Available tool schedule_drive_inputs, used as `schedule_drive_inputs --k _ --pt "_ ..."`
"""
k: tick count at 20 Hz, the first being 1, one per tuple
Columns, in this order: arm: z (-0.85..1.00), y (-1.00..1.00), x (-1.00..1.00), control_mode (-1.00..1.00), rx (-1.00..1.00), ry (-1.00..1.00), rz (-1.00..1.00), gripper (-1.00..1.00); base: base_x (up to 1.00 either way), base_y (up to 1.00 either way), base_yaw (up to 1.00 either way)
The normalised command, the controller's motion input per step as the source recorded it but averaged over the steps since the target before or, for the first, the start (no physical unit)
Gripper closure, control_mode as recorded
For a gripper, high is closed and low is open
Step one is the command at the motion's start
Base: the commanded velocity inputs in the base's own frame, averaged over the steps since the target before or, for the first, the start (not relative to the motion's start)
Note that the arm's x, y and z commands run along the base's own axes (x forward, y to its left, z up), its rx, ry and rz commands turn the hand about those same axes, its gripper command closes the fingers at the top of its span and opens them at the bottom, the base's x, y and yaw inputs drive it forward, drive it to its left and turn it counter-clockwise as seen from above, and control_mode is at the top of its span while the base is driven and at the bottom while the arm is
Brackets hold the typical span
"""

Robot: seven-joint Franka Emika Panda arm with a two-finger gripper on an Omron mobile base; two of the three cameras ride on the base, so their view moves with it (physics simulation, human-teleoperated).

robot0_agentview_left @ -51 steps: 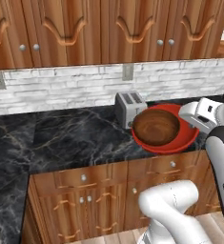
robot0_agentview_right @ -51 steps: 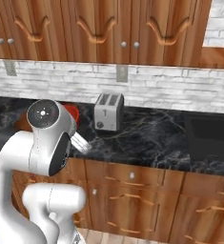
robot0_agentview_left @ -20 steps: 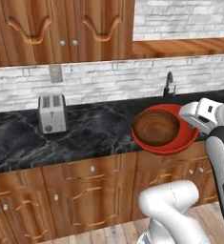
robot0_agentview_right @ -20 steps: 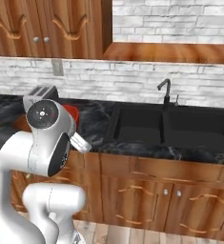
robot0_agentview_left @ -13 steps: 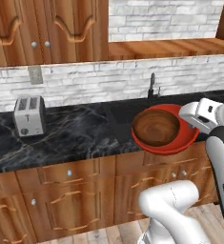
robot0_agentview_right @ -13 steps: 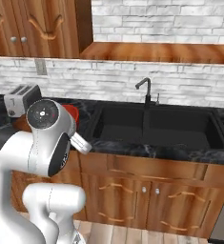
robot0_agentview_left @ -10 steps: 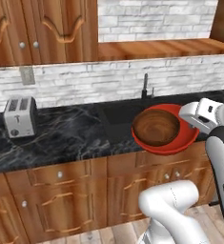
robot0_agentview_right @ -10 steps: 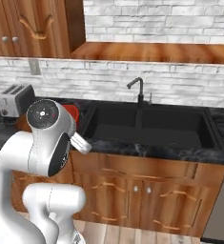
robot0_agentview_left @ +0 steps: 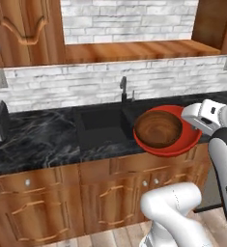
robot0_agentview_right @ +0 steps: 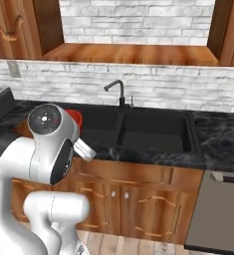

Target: Pick up the bowls on the counter and stack them on top of one another in the open cabinet. Place the smaller bowl on top of the larger bowl.

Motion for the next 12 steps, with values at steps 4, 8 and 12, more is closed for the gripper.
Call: schedule_drive_inputs --k 4,8,12 --pt "0.0 0.0 0.0 1.0 0.0 0.0 0.0 1.0 0.21 -0.55 0.0" --pt "0.0 0.0 0.0 1.0 0.0 0.0 0.0 1.0 0.36 -0.31 -0.01" --pt "0.0 0.0 0.0 1.0 0.0 0.0 0.0 1.0 0.59 -0.09 -0.06"
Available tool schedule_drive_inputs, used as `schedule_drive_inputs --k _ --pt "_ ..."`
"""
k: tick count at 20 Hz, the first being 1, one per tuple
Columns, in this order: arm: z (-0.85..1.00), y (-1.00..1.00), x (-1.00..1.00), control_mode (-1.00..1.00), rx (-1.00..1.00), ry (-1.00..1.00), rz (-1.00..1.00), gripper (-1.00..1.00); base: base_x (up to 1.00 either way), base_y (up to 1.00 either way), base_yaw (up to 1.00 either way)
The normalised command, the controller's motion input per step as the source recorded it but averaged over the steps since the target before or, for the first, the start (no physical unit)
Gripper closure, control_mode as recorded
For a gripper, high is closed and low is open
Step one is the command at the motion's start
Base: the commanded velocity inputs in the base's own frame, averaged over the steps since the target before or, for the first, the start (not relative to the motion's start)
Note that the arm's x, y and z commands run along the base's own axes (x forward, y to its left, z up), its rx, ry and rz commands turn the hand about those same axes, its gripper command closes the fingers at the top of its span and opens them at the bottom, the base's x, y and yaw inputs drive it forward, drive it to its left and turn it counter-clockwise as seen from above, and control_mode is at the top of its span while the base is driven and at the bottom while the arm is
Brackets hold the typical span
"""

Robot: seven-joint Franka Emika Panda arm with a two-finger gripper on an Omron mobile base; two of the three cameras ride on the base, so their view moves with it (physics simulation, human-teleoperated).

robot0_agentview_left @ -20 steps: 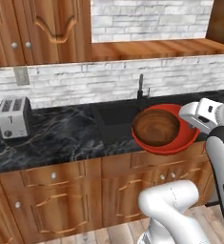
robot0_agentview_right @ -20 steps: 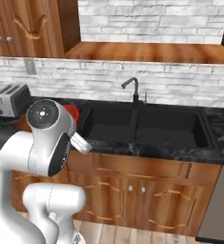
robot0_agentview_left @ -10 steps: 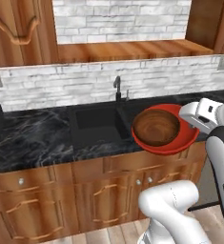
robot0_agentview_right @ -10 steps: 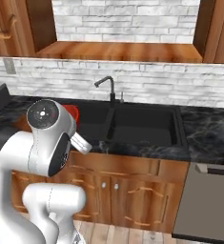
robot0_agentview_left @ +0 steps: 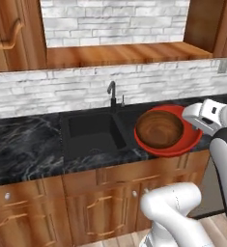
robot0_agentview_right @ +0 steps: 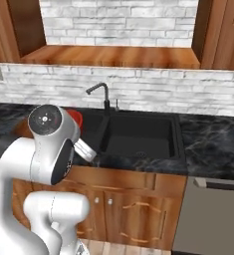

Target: Pick up the bowls on the counter and stack them on top of one another in the open cabinet. Place the smaller bowl on top of the larger bowl.

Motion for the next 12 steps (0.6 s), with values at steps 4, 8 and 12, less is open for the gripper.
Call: schedule_drive_inputs --k 4,8,12 --pt "0.0 0.0 0.0 1.0 0.0 0.0 0.0 1.0 0.74 0.0 -0.09" --pt "0.0 0.0 0.0 1.0 0.0 0.0 0.0 1.0 0.7 0.0 -0.08" --pt "0.0 0.0 0.0 1.0 0.0 0.0 0.0 1.0 0.64 0.0 -0.08"
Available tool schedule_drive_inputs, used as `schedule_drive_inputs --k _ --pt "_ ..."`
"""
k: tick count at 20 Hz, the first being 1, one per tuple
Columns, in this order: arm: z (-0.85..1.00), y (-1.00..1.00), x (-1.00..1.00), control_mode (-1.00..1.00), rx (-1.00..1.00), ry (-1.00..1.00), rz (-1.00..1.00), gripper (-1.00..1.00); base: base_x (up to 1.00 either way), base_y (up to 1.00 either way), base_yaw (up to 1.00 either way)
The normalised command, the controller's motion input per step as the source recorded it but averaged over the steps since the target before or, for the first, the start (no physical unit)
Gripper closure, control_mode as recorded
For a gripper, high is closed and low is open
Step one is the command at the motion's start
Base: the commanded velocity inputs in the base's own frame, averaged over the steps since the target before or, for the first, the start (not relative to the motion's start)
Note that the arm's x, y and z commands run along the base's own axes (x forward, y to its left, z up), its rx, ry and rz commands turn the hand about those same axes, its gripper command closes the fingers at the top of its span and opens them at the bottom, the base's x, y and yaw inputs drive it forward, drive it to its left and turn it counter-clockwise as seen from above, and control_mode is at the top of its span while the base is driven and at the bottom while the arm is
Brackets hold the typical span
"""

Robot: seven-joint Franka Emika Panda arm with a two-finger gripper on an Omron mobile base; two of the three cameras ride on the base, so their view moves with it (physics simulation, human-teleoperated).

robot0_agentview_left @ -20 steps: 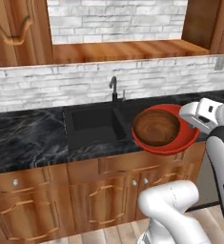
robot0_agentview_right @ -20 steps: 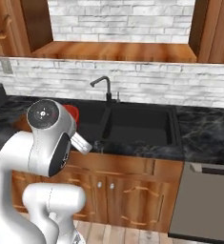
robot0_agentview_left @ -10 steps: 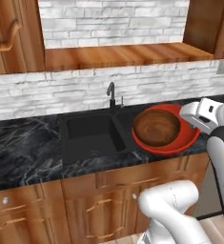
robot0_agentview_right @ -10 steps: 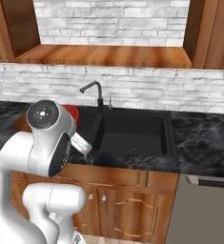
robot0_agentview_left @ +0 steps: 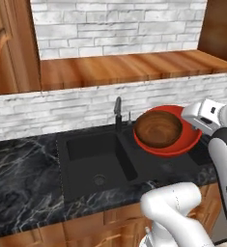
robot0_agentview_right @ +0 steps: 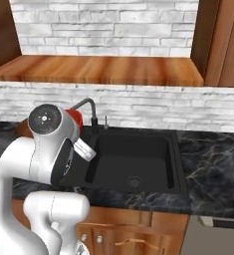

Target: Pick up the bowls on the counter and stack them on top of one another in the open cabinet. Place the smaller bowl on top of the larger bowl.

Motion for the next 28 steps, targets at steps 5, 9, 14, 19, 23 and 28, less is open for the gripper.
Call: schedule_drive_inputs --k 5,9,14,19,23,28 --pt "0.0 0.0 0.0 1.0 0.0 0.0 0.0 1.0 0.56 0.0 -0.08" --pt "0.0 0.0 0.0 1.0 0.0 0.0 0.0 1.0 0.49 -0.03 -0.07" --pt "0.0 -0.02 0.08 -1.0 0.0 0.0 -0.01 1.0 0.22 -0.04 -0.03" --pt "0.0 -0.01 0.03 -1.0 0.0 0.01 -0.08 1.0 0.0 0.0 0.0" --pt "0.0 -0.09 0.0 -1.0 0.0 0.01 -0.11 1.0 0.0 0.0 0.0" --pt "0.17 -0.13 0.0 -1.0 0.1 0.0 -0.04 1.0 0.0 0.0 0.0"
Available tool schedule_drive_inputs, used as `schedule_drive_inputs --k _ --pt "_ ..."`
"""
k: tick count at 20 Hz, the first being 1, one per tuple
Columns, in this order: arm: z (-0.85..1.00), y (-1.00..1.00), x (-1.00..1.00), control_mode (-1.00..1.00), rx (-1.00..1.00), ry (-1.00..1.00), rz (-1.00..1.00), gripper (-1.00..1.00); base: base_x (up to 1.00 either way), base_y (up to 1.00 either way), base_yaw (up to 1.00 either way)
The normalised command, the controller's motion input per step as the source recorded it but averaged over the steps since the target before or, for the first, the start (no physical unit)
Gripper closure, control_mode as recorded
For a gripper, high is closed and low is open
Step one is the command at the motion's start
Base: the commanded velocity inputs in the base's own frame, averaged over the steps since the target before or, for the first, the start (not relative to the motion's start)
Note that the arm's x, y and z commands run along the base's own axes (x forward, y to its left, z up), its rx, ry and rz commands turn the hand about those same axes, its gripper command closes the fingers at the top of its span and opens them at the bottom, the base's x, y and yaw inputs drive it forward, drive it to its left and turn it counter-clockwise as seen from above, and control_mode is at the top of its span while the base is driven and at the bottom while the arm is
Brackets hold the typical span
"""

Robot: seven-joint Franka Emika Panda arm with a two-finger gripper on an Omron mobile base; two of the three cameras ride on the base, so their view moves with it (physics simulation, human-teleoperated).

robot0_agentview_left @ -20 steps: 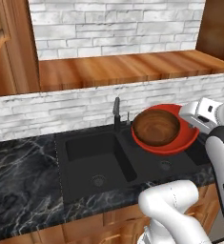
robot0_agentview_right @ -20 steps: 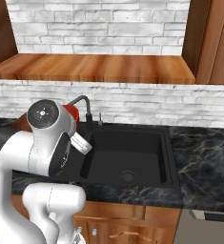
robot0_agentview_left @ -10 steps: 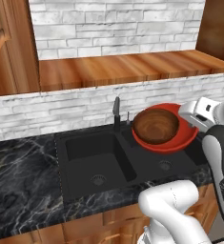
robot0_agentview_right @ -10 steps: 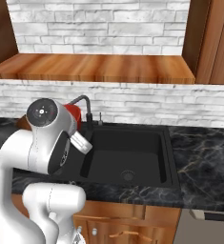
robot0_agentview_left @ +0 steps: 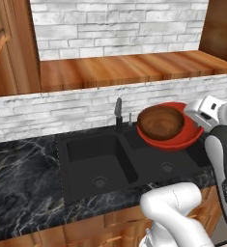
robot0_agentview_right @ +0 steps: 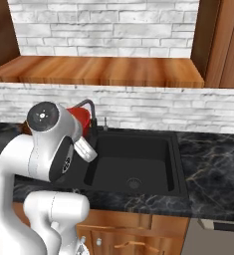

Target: Pick up the bowls on the counter and stack them on top of one another in the open cabinet. Place the smaller bowl on top of the larger bowl.

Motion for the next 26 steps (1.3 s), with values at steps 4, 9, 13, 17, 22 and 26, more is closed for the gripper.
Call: schedule_drive_inputs --k 4,9,13,17,22,26 --pt "0.38 -0.19 0.02 -1.0 0.2 0.0 0.0 1.0 0.0 0.0 0.0" --pt "0.34 -0.12 0.01 -1.0 0.16 0.0 -0.01 1.0 0.0 0.0 0.0" --pt "0.25 0.0 0.14 -1.0 0.07 0.0 -0.08 1.0 0.0 0.0 0.0" --pt "0.27 0.0 0.21 -1.0 0.01 0.0 -0.13 1.0 0.0 0.0 0.0" --pt "0.37 0.0 0.24 -1.0 0.03 0.0 -0.12 1.0 0.0 0.0 0.0" --pt "0.44 0.0 0.24 -1.0 0.05 0.0 -0.05 1.0 0.0 0.0 0.0"
